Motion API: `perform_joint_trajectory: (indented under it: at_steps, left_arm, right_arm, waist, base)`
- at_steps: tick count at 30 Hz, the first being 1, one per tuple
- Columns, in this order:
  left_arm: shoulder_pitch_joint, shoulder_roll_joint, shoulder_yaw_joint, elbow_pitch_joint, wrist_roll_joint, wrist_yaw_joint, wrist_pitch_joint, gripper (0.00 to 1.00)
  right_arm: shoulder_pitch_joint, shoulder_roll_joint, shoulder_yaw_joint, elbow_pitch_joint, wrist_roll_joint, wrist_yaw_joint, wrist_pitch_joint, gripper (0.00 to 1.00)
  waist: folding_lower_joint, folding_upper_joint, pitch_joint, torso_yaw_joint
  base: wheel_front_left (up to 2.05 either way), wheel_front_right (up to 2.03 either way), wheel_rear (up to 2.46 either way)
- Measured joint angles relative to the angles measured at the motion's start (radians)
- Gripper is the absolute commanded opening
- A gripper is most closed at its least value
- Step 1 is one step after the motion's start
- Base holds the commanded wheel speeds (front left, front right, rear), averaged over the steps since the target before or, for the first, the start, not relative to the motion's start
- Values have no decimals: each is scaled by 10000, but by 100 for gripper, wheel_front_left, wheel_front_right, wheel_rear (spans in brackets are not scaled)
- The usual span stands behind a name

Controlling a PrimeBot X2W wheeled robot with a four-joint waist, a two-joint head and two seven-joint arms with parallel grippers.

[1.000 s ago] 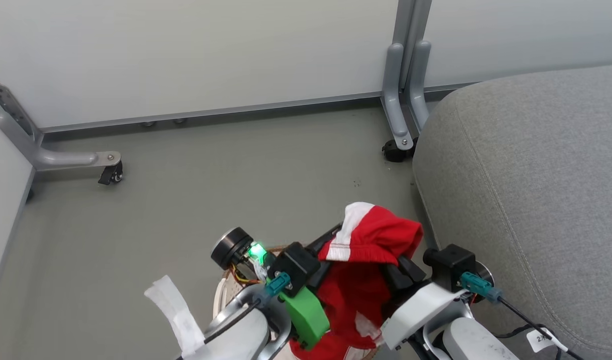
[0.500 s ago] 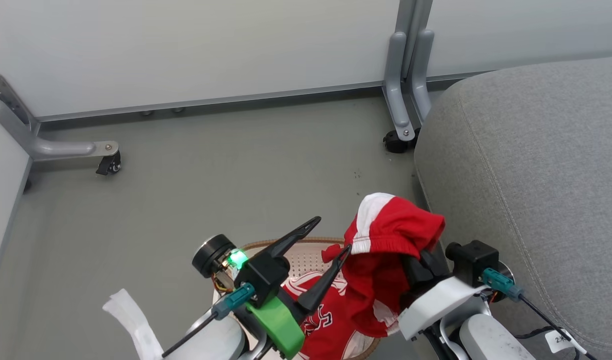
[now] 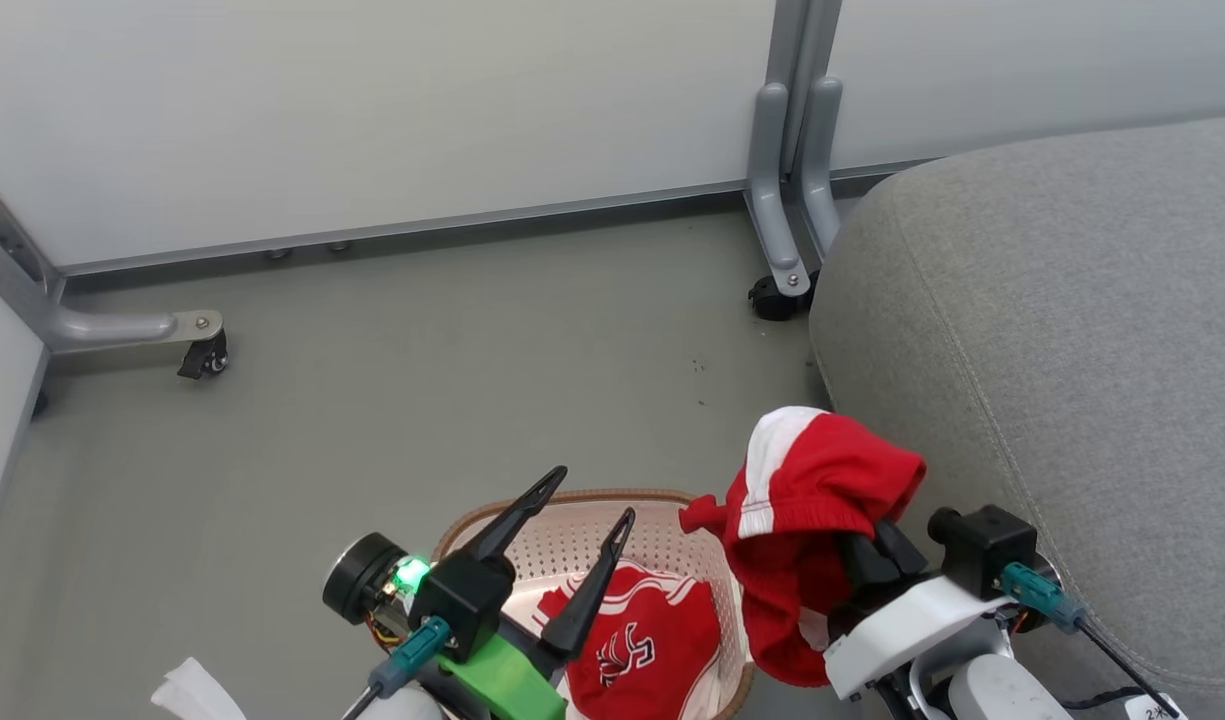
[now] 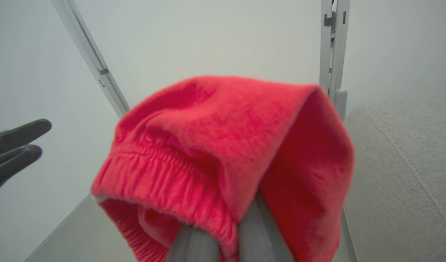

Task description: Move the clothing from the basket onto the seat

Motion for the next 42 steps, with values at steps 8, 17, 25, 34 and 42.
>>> perform_joint_trajectory:
  at_steps: [8, 17, 25, 34, 42]
  left_arm:
    - [416, 27, 290, -274, -46, 313, -35, 100]
    - [644, 42, 731, -709, 35, 424, -46, 100]
    - [644, 117, 1026, -830, 165, 389, -48, 100]
    - [455, 278, 1131, -1011, 134, 136, -42, 100]
    - [-302, 629, 1007, -1833, 313, -207, 359, 100]
  right_arm:
    - [412, -88, -276, -750, -73, 0, 0, 0]
    - [986, -360, -491, -1768, -125, 0, 0, 0]
    - [1462, -345, -826, -2629, -330, 0, 0, 0]
    - [1831, -104, -1221, -3120, -416, 0, 0, 0]
    - [447, 267, -1996, -4010, 589, 0, 0, 0]
  waist:
    - [0, 0, -30, -548]
    - [0, 0, 40, -1657]
    - [0, 0, 191, -2874]
    - [0, 0, 662, -4033]
    - [0, 0, 1688, -4268]
  base:
    - [0, 0, 0]
    - [0, 0, 0]
    - [0, 0, 0]
    - [0, 0, 0]
    - [0, 0, 0]
